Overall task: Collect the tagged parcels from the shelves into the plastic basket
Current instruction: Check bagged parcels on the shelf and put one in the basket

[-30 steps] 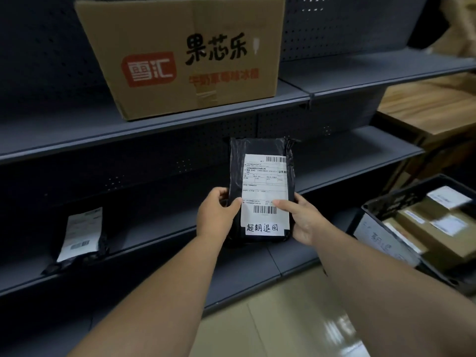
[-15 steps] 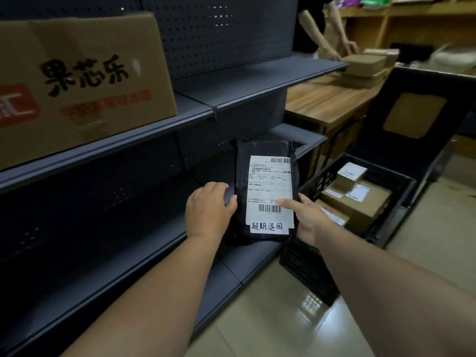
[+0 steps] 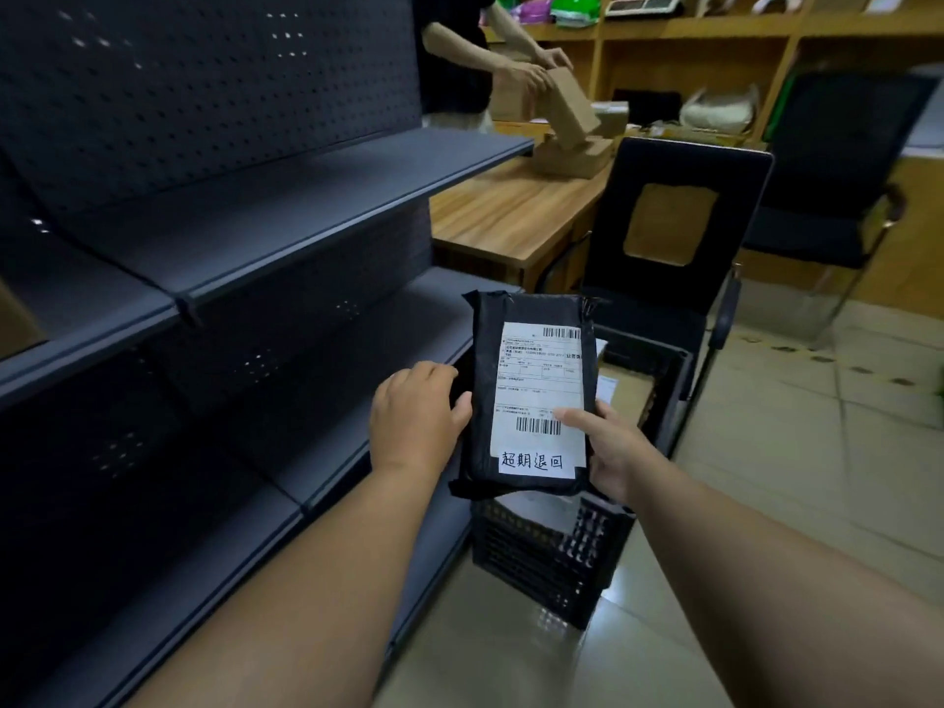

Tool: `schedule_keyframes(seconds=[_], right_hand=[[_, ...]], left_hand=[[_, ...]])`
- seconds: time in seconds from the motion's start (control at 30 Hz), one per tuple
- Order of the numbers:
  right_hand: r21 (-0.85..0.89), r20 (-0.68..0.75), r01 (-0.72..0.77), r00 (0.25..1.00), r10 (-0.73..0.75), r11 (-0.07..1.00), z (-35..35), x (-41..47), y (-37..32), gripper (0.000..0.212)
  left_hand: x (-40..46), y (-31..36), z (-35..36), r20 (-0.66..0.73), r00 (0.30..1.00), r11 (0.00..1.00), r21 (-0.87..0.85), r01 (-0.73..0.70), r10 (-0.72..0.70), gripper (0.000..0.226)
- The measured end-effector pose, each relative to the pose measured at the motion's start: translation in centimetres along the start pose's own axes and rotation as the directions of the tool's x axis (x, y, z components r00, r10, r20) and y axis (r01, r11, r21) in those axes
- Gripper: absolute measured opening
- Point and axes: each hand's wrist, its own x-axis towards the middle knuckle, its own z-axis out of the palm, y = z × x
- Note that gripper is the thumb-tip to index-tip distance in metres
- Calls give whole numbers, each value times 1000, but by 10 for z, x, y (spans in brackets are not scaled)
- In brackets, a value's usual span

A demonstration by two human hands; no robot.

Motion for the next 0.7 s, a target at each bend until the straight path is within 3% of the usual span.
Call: schedule_keyframes(seconds=[0.7], right_hand=[[81, -295, 39, 955, -13, 996, -137, 134, -61, 36]], left_hand=[[167, 120, 137, 97, 964, 965, -121, -235, 247, 25]])
